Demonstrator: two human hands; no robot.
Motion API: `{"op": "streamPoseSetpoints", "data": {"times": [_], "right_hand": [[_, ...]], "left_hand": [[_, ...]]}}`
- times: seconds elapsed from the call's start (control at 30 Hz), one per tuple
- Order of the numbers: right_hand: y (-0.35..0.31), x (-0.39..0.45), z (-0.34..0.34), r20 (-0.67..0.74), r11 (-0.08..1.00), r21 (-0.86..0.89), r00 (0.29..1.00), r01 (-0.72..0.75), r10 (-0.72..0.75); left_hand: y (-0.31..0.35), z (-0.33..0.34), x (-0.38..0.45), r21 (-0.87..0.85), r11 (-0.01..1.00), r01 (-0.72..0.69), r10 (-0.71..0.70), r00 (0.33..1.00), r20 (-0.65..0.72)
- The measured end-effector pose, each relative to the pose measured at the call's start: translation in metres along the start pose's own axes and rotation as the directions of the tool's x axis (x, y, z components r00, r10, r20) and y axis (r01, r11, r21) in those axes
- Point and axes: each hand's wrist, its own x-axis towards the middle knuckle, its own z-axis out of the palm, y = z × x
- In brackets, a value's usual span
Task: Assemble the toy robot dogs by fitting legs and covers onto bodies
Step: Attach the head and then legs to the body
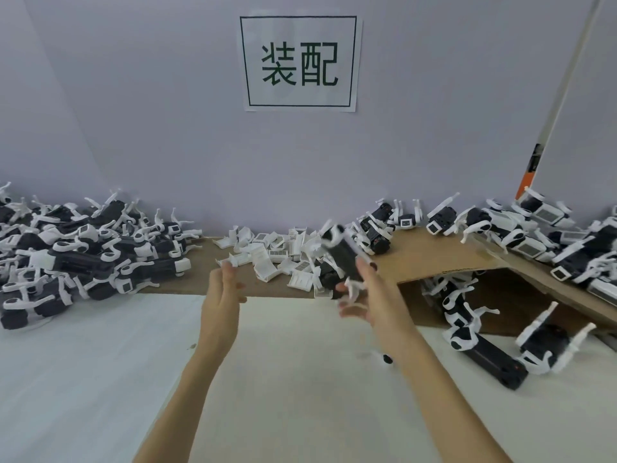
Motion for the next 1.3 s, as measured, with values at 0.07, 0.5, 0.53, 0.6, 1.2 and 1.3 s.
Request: {"op": "streamPoseSetpoints", "data": {"times": [0.07, 0.5, 0.53, 0.6, 1.2, 1.3], "right_hand": [[-0.038, 0.017, -0.019, 0.037, 0.827, 0.558, 0.994, 0.067, -0.105], [0.075, -0.015, 0.021, 0.142, 0.86, 0.285, 0.906, -0.423, 0.398], [0.077, -0.015, 0.021, 0.172, 0.849, 0.308, 0.903, -0.428, 0.393], [0.079, -0.014, 0.021, 0.211, 0.825, 0.354, 0.897, -0.441, 0.389], [0.085, 0.002, 0.015, 0.252, 0.791, 0.394, 0.882, -0.469, 0.398], [0.083, 0.001, 0.014, 0.232, 0.787, 0.416, 0.89, -0.456, 0.393]], "left_hand": [[-0.006, -0.011, 0.01, -0.038, 0.999, 0.037, -0.04, 0.996, -0.081], [-0.066, 0.003, 0.032, 0.648, 0.761, -0.027, 0.045, 0.999, -0.011], [-0.068, 0.002, 0.042, 0.722, 0.691, -0.036, 0.066, 0.998, -0.013], [-0.067, -0.006, 0.072, 0.868, 0.492, -0.062, 0.119, 0.993, 0.004], [-0.077, -0.047, 0.195, 0.898, -0.297, -0.326, 0.131, 0.917, 0.376], [-0.059, -0.038, 0.163, 0.839, -0.183, -0.512, 0.243, 0.804, 0.543]]}}
